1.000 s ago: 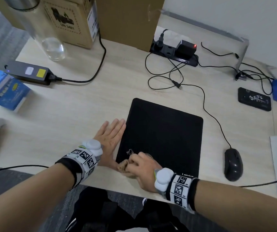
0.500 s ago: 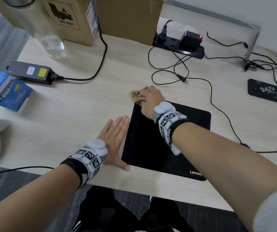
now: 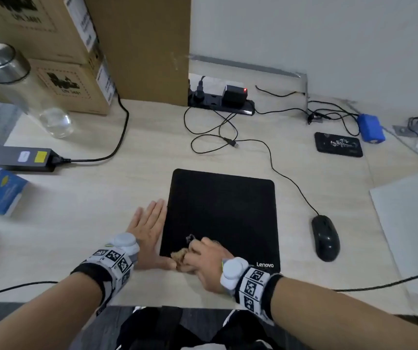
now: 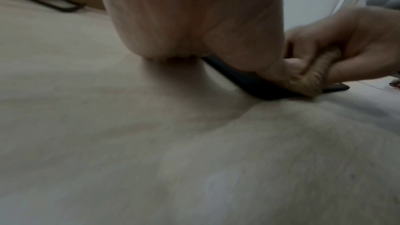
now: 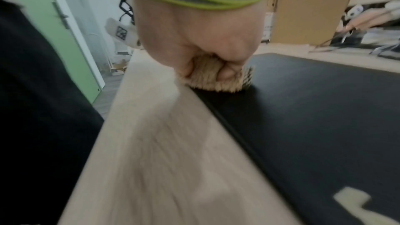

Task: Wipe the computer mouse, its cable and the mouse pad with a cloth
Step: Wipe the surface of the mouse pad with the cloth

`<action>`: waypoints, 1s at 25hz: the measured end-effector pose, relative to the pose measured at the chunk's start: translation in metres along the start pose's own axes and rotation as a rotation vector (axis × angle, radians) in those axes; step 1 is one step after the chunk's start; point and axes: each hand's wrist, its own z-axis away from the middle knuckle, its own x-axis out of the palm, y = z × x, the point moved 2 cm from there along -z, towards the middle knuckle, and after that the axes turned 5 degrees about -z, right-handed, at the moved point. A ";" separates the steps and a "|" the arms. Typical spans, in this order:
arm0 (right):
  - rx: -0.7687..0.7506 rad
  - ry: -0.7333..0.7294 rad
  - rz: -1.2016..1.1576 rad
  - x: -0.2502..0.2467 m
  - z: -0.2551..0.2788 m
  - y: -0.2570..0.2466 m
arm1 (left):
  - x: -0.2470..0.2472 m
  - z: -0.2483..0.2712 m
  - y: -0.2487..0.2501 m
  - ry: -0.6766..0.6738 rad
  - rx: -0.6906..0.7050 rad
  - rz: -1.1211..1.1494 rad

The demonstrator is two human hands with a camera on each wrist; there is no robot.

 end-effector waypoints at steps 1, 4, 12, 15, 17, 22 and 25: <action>0.033 -0.046 0.031 -0.001 0.010 0.007 | 0.000 -0.001 0.002 0.015 -0.031 0.005; 0.243 0.145 -0.020 -0.036 0.030 0.037 | -0.008 -0.005 0.012 0.135 -0.124 0.088; 1.098 0.383 -0.251 -0.099 0.090 0.131 | -0.035 -0.031 0.030 0.349 -0.398 0.612; 1.116 0.403 -0.273 -0.082 0.091 0.129 | -0.044 -0.041 0.027 0.269 -0.485 0.729; 1.156 0.507 -0.385 -0.079 0.090 0.128 | -0.047 -0.043 0.029 0.230 -0.469 0.776; 1.152 0.410 -0.423 -0.094 0.088 0.130 | -0.049 -0.044 0.036 0.147 -0.314 0.823; 1.159 0.396 -0.333 -0.108 0.109 0.142 | -0.054 -0.049 0.057 0.086 -0.197 0.908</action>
